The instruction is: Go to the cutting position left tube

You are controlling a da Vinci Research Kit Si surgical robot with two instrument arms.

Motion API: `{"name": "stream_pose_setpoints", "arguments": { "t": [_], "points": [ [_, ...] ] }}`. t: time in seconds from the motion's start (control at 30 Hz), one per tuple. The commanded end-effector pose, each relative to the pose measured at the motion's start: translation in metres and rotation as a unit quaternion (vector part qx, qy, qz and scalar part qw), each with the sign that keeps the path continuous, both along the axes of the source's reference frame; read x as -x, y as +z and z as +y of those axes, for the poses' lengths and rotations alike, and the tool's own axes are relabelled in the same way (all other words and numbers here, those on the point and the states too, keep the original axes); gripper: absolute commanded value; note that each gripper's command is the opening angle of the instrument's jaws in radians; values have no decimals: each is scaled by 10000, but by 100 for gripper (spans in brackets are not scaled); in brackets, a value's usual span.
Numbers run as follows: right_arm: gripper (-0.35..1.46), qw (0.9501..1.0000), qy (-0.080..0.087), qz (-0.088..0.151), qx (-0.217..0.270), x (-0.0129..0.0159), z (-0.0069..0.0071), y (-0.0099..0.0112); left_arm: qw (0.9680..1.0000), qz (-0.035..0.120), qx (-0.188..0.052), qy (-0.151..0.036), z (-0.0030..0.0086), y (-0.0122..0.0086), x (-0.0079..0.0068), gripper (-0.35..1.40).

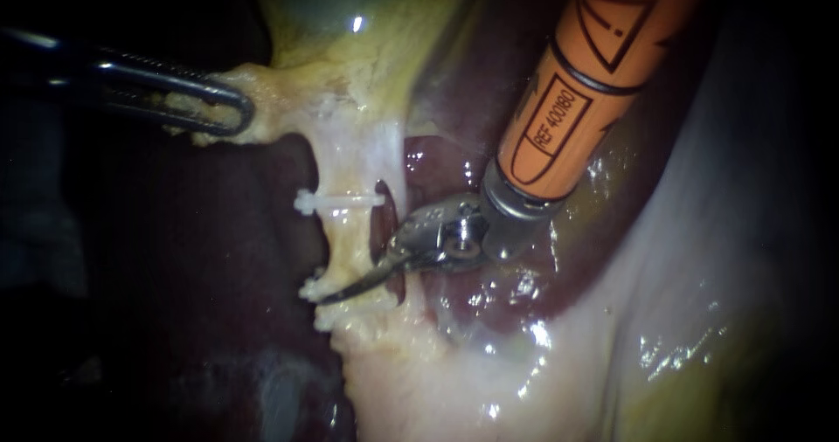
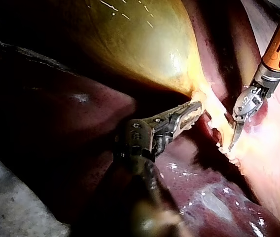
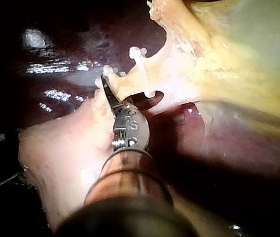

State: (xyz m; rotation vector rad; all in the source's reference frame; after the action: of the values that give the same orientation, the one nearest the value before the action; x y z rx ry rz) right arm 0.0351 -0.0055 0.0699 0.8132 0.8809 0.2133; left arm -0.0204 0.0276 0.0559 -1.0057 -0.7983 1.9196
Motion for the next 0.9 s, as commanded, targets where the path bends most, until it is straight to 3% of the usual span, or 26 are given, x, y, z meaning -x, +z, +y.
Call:
{"name": "stream_pose_setpoints", "arguments": {
  "t": [0.03,0.63,0.73,0.9],
  "points": [
    [12,10000,2,-1,1,0,0,0,10000,0,0,1,0,0,0,-35],
    [17,10000,1,0,1,0,0,0,10000,0,0,1,0,0,0,-35],
    [35,10000,-6,-13,4,0,0,0,10000,0,0,0,0,0,0,-35],
    [108,10000,51,70,-20,-2,1,1,10000,0,0,1,0,0,0,-35]
  ]
}}
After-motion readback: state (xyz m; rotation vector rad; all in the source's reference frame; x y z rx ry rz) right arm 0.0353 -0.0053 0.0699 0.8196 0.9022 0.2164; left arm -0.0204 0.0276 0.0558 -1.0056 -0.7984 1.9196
